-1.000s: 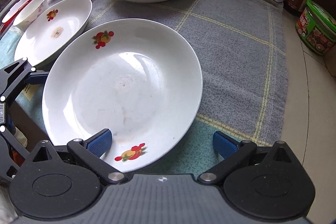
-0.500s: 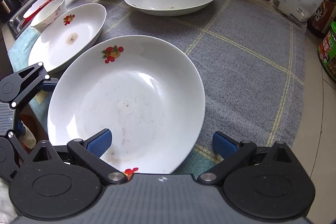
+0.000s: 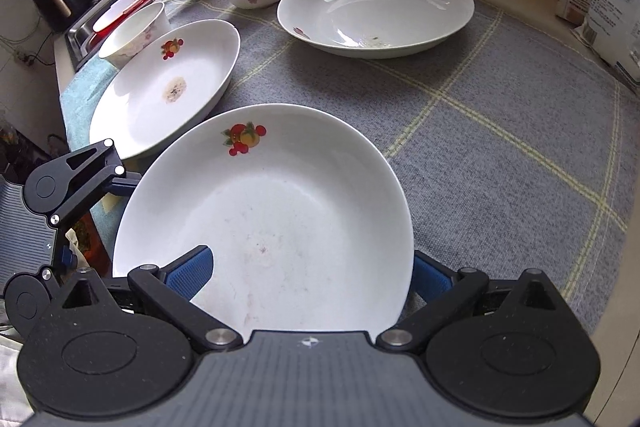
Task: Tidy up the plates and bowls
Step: 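Carry the held plate across the mat with the right gripper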
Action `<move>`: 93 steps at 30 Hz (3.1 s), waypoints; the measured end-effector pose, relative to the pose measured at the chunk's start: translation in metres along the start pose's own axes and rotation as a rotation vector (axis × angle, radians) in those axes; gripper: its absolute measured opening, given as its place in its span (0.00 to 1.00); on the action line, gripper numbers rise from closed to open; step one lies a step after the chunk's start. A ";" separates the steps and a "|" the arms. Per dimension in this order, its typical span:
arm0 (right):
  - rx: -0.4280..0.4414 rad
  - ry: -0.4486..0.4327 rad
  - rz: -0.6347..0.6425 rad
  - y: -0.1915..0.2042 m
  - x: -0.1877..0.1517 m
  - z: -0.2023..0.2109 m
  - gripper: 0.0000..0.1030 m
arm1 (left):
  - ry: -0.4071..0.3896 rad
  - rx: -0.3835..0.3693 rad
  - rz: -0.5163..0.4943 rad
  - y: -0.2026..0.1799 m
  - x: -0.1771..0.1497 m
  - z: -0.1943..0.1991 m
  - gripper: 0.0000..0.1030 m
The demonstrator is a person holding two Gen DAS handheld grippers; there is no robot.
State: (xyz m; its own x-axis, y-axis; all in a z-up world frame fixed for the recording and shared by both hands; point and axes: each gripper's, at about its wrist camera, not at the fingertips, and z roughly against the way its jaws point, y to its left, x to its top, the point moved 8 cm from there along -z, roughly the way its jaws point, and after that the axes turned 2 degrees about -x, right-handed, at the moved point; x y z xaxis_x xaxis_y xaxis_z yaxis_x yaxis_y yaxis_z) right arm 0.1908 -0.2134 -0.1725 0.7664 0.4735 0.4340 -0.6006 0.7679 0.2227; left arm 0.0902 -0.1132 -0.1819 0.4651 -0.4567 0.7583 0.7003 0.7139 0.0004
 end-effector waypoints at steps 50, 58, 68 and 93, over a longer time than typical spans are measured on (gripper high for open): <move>0.014 -0.076 -0.051 -0.032 0.010 0.035 1.00 | 0.035 -0.034 -0.079 -0.007 0.050 -0.023 0.99; -0.042 -0.113 -0.091 -0.069 0.012 0.050 1.00 | 0.014 -0.068 -0.102 -0.011 0.076 -0.052 0.99; -0.103 -0.143 -0.130 -0.117 0.015 0.052 1.00 | -0.001 -0.077 -0.124 -0.010 0.100 -0.091 0.99; -0.155 -0.173 -0.213 -0.164 0.024 0.031 1.00 | 0.028 -0.068 -0.090 0.005 0.115 -0.131 1.00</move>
State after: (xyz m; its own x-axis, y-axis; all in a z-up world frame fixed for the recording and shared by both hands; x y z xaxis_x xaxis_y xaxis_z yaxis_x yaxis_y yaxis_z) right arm 0.3006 -0.3413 -0.1712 0.8132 0.2243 0.5370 -0.3781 0.9051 0.1947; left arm 0.2180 -0.2321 -0.1802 0.4134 -0.5326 0.7385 0.7744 0.6323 0.0225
